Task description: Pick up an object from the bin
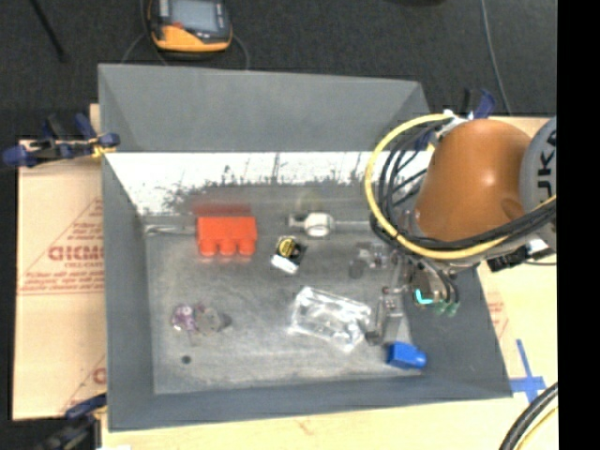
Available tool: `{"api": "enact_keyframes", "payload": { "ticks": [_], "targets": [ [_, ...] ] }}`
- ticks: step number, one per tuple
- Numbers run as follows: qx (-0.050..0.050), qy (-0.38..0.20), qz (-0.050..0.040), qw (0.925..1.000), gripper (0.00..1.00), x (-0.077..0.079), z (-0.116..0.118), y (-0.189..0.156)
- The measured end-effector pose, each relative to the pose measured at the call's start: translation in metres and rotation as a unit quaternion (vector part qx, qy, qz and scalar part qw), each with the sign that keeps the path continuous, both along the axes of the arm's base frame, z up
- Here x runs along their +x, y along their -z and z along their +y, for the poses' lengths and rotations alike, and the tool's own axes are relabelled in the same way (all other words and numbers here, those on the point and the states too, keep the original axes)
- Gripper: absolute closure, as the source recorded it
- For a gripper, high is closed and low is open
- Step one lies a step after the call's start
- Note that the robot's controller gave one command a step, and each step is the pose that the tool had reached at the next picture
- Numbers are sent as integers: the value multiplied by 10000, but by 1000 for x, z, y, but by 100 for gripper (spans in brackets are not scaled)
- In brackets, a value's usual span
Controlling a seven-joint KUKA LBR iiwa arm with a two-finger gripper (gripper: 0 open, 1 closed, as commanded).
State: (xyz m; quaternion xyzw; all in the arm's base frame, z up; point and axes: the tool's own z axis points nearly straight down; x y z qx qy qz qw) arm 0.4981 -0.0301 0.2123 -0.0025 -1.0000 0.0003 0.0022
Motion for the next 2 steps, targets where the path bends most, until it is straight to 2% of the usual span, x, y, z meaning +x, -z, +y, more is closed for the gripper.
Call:
{"api": "enact_keyframes", "payload": {
  "ticks": [1, 2],
  "targets": [
    [2, -298, 10, 9996, 0, 37, -39, 121],
    [-6, -313, 1, 9995, 100, 38, -39, 116]
  ]
}}
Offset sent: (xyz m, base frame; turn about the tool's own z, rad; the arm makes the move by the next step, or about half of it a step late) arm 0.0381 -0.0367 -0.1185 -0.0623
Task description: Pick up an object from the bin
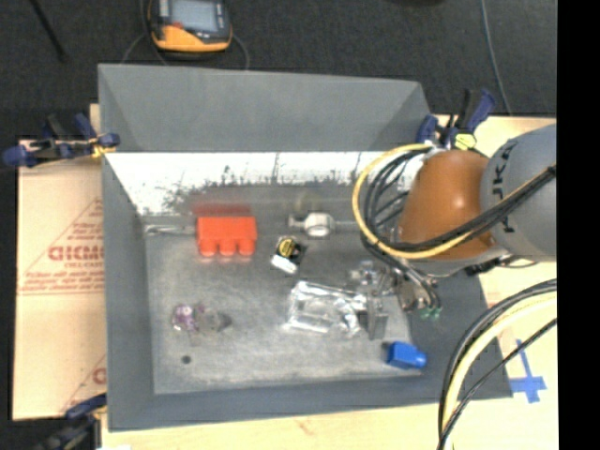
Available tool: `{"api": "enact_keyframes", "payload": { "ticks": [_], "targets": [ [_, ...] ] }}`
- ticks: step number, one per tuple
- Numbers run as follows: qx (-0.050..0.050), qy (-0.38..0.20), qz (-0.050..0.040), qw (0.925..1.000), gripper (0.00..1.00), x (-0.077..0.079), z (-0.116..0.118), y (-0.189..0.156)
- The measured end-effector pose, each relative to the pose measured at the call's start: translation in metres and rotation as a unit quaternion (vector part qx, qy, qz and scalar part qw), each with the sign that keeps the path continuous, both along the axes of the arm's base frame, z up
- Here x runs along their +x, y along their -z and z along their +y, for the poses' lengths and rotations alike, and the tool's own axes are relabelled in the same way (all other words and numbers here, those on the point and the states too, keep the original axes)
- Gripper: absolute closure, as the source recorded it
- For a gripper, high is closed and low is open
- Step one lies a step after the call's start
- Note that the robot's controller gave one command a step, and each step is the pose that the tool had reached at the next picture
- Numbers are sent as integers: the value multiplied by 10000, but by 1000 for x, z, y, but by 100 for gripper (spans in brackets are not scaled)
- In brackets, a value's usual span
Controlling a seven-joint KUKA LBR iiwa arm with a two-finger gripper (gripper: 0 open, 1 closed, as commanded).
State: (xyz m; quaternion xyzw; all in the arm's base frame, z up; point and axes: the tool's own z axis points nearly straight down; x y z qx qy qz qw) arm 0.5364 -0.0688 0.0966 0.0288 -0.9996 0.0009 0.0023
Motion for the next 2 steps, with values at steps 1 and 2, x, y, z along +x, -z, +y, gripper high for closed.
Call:
{"api": "enact_keyframes", "payload": {
  "ticks": [1, 2],
  "targets": [
    [-7, 34, -81, 10000, 100, -2, -2, -121],
    [10, -795, -4, 9968, 100, -38, -2, -37]
  ]
}}
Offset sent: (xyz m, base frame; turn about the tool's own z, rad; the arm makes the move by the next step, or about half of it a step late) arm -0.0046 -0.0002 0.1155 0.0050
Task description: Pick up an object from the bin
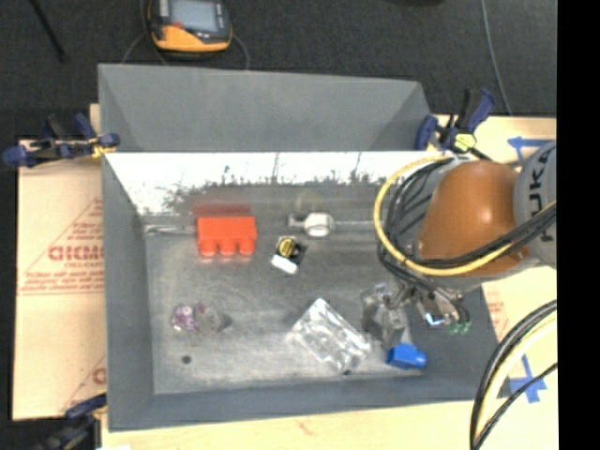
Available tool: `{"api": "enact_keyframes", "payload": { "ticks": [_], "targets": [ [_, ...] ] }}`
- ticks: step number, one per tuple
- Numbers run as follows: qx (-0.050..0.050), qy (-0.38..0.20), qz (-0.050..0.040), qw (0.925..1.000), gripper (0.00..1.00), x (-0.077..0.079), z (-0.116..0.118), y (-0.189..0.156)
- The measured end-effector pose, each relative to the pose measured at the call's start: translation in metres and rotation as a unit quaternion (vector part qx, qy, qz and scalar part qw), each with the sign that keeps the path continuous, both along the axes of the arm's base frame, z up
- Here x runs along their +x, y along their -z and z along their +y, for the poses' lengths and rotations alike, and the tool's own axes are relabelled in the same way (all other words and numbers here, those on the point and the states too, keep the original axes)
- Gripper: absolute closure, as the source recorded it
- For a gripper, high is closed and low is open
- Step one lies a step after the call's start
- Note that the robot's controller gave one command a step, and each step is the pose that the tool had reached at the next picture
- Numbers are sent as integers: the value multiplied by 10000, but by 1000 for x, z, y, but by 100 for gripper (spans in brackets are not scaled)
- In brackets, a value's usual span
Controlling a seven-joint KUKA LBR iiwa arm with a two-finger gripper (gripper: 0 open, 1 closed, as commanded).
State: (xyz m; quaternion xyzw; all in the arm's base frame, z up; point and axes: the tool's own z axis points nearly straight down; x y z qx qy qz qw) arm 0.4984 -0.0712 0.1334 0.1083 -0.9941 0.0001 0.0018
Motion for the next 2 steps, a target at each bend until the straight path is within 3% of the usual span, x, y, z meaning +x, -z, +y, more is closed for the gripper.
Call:
{"api": "enact_keyframes", "payload": {
  "ticks": [1, 2],
  "targets": [
    [-12, 247, -66, 9997, 100, 9, -14, -65],
    [1, -996, -13, 9950, 100, 13, -21, -7]
  ]
}}
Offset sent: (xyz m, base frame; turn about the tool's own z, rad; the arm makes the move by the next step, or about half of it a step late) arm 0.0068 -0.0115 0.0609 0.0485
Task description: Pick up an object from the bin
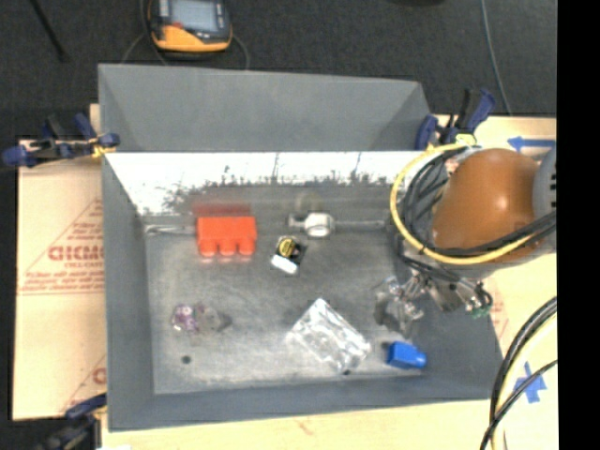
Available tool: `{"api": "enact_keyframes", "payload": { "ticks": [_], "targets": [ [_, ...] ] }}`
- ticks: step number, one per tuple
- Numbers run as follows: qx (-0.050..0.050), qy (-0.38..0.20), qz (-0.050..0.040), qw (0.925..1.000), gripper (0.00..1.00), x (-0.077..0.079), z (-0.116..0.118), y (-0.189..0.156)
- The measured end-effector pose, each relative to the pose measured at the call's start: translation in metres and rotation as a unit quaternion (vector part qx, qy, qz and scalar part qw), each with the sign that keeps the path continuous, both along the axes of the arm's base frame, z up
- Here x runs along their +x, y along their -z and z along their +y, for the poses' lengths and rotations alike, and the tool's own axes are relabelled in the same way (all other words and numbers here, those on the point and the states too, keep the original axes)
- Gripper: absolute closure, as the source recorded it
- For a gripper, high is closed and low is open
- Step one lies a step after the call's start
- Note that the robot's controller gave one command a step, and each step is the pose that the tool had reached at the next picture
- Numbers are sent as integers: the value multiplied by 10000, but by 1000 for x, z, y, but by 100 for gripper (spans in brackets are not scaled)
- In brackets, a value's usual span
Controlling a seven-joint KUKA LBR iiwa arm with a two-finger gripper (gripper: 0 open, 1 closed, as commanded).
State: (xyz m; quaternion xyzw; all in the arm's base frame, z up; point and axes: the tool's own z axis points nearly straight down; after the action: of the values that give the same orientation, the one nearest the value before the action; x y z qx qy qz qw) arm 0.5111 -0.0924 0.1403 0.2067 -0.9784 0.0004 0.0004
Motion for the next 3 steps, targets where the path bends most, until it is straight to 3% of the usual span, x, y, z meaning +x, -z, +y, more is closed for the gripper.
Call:
{"api": "enact_keyframes", "payload": {
  "ticks": [1, 2, 3],
  "targets": [
    [-9, 140, -55, 9999, 100, 11, -3, -58],
    [5, -1289, 7, 9917, 100, -28, 11, -16],
    [1, -1283, -10, 9917, 0, -26, 11, -17]
  ]
}}
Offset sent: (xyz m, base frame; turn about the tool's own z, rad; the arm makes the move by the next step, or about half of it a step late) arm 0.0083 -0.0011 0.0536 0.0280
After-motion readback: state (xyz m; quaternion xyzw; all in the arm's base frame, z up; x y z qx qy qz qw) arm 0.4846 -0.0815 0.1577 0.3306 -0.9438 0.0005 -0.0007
